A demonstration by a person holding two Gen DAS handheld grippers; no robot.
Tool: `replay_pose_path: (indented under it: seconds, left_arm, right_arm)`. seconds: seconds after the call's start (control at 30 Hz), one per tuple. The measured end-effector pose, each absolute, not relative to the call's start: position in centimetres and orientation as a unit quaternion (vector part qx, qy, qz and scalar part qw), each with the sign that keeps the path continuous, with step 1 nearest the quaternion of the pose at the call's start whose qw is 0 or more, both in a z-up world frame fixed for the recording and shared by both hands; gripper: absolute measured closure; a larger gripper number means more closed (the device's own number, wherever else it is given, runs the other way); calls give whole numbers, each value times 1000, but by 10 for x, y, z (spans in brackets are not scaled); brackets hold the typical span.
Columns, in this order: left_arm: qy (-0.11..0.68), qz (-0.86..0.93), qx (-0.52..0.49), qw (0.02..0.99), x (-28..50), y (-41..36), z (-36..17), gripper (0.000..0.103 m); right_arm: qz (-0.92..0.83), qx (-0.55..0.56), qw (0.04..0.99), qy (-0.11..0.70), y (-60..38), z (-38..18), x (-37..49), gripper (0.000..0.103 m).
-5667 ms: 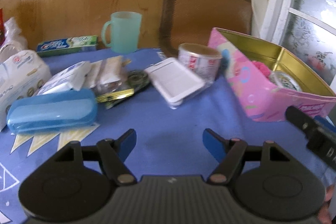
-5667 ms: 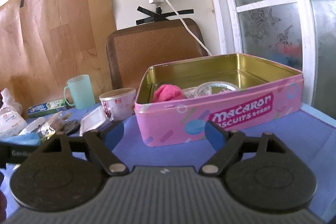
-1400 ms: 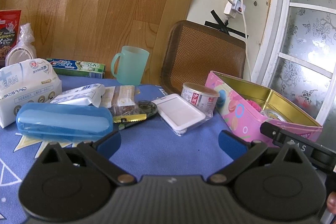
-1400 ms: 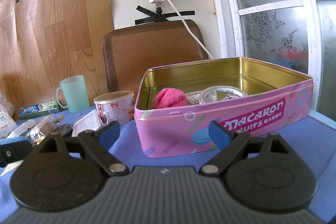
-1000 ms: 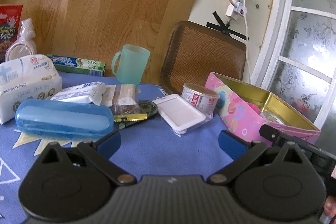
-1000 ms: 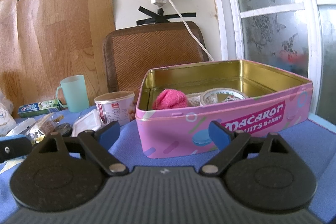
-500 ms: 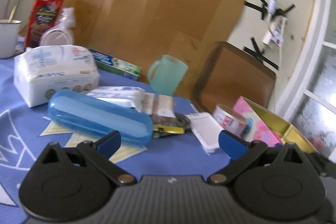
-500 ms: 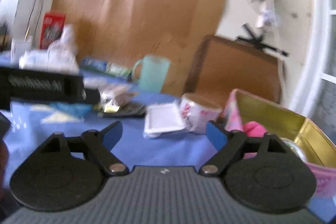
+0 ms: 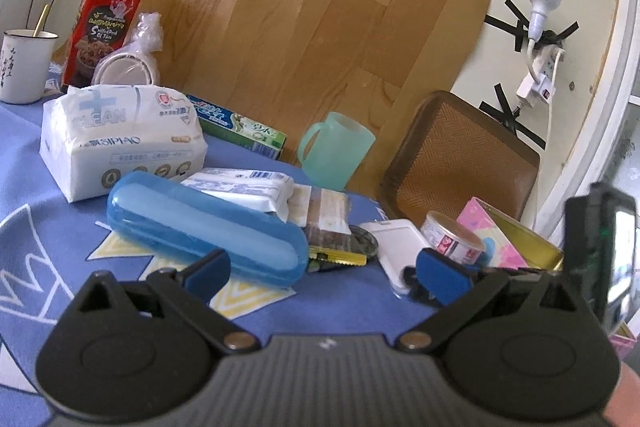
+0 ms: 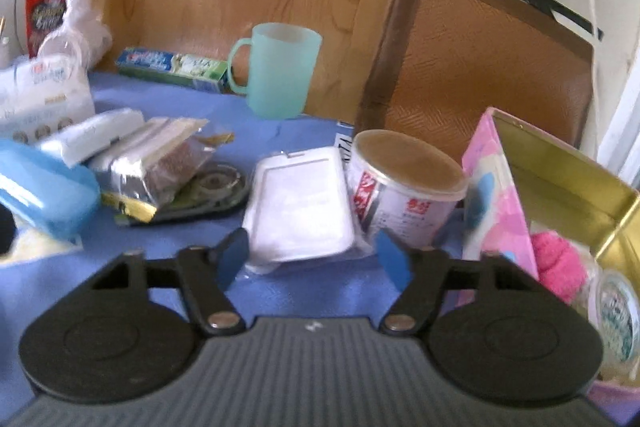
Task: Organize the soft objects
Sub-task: 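Move the right gripper toward the white plastic box, then grasp the white plastic box with the right gripper and lift it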
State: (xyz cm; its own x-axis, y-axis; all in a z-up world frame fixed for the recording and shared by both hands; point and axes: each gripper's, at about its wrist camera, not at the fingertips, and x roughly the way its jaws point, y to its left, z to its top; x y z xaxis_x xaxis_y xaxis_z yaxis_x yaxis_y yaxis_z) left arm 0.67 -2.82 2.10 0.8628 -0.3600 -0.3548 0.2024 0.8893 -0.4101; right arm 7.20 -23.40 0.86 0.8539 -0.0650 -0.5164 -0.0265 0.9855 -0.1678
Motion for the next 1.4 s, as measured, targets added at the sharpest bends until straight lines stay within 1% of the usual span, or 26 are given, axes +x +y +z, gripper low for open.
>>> replay_pose_path:
  seconds: [0.03, 0.07, 0.17, 0.23, 0.27, 0.3, 0.37, 0.47, 0.53, 0.6, 0.63, 0.67, 0.7, 0.8, 0.87, 1.0, 1.07, 1.2, 1.23, 1.27, 1.3, 1.33, 1.4]
  left_arm:
    - [217, -148, -184, 947, 7, -28, 21, 0]
    - [217, -149, -185, 947, 7, -27, 21, 0]
    - [222, -151, -187, 945, 8, -27, 20, 0]
    - [226, -151, -189, 944, 9, -26, 20, 0]
    - [228, -151, -190, 943, 10, -25, 19, 0]
    - [231, -151, -193, 941, 10, -25, 19, 0]
    - [238, -150, -201, 939, 12, -22, 18, 0]
    - [245, -148, -209, 935, 15, -20, 16, 0]
    - [246, -148, -208, 935, 15, -20, 16, 0]
    - [243, -149, -204, 937, 14, -21, 16, 0]
    - [241, -149, -201, 938, 13, -22, 17, 0]
    - [239, -148, -200, 939, 12, -22, 17, 0]
    - [239, -148, -199, 939, 12, -23, 17, 0]
    - [241, -150, -202, 938, 13, -22, 17, 0]
    - [241, -151, -204, 937, 14, -22, 17, 0]
    - [238, -157, -202, 937, 13, -22, 17, 0]
    - [236, -159, -201, 937, 13, -23, 17, 0]
    - [234, -163, -200, 937, 13, -23, 18, 0]
    - [234, -164, -200, 937, 13, -23, 18, 0]
    - [233, -165, -200, 937, 12, -23, 18, 0]
    - [233, -165, -199, 937, 12, -23, 18, 0]
    - [232, -166, -199, 938, 12, -24, 18, 0]
    - [231, -167, -197, 938, 12, -24, 18, 0]
  right_arm:
    - [-11, -79, 960, 268, -235, 11, 66, 63]
    - [-7, -67, 961, 269, -238, 14, 58, 71]
    - [5, -41, 961, 275, -245, 16, 34, 78]
    - [18, -34, 959, 279, -243, 12, 16, 80]
    - [25, -31, 959, 281, -242, 11, 6, 83]
    - [33, -31, 958, 282, -238, 9, -4, 84]
    - [47, -26, 958, 282, -232, 6, -26, 89]
    - [61, -25, 961, 267, -227, 5, -53, 89]
    - [54, -46, 966, 249, -224, 6, -60, 86]
    - [45, -58, 968, 241, -224, 9, -58, 75]
    - [42, -53, 968, 240, -226, 11, -56, 57]
    - [36, -44, 970, 238, -230, 13, -51, 43]
    - [32, -31, 970, 237, -233, 15, -48, 41]
    - [33, 17, 968, 250, -242, 14, -33, 39]
    - [31, 51, 963, 262, -249, 12, -29, 34]
    - [43, 162, 940, 296, -271, 4, -21, 31]
    - [49, 220, 929, 294, -280, 2, -16, 29]
    - [54, 276, 913, 297, -284, 1, -3, 29]
    - [53, 282, 911, 297, -283, 1, -1, 32]
    - [50, 282, 912, 295, -281, 1, 1, 43]
    - [49, 276, 912, 298, -278, 1, 4, 50]
    - [43, 269, 914, 301, -277, 0, 5, 66]
    - [39, 265, 916, 300, -275, -2, 6, 72]
